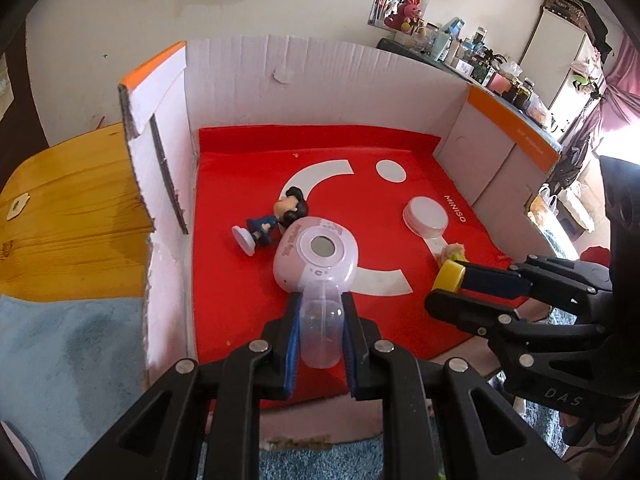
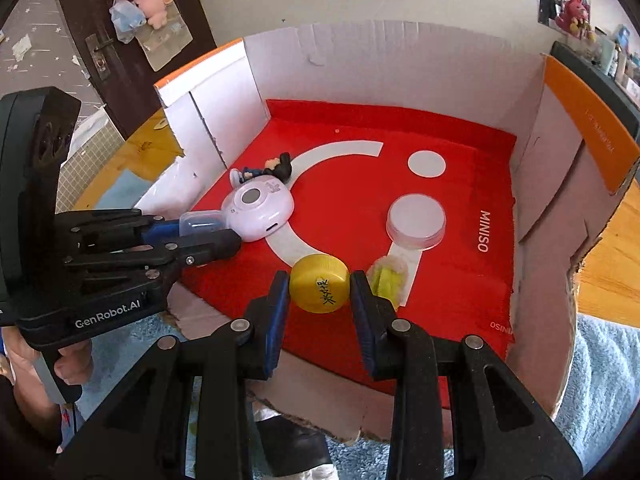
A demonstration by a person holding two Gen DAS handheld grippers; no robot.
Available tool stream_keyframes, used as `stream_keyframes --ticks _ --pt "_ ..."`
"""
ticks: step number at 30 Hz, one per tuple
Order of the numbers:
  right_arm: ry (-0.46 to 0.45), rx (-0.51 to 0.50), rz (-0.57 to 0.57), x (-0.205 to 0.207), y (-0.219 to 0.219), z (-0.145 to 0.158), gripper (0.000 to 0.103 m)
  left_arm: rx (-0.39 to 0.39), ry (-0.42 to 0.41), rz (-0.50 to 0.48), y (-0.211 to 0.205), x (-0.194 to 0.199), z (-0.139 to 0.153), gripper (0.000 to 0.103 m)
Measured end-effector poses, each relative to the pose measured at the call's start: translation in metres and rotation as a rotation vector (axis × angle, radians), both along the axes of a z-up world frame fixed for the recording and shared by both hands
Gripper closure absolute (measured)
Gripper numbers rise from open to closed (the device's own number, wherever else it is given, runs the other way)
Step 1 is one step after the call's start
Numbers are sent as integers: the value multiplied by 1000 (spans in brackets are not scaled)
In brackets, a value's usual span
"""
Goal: Organize objects
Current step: 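Carry the clear capsule with the left tool while the right tool carries the yellow ball into the box, then lower and release the capsule by the pink device while the right tool releases the yellow ball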
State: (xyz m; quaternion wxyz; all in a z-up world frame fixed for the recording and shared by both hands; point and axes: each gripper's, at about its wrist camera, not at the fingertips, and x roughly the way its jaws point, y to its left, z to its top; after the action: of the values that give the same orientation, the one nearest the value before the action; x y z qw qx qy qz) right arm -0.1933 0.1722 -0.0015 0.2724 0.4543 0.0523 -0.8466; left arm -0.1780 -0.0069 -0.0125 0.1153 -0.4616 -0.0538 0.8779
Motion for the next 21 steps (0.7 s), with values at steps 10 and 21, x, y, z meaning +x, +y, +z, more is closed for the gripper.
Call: stream_keyframes --ticks 10,21 --pt "2 25 -49 -12 14 -6 74 29 6 -1 2 -13 -5 85" --pt "48 66 -89 -22 18 -7 74 38 17 9 3 -26 -7 85"
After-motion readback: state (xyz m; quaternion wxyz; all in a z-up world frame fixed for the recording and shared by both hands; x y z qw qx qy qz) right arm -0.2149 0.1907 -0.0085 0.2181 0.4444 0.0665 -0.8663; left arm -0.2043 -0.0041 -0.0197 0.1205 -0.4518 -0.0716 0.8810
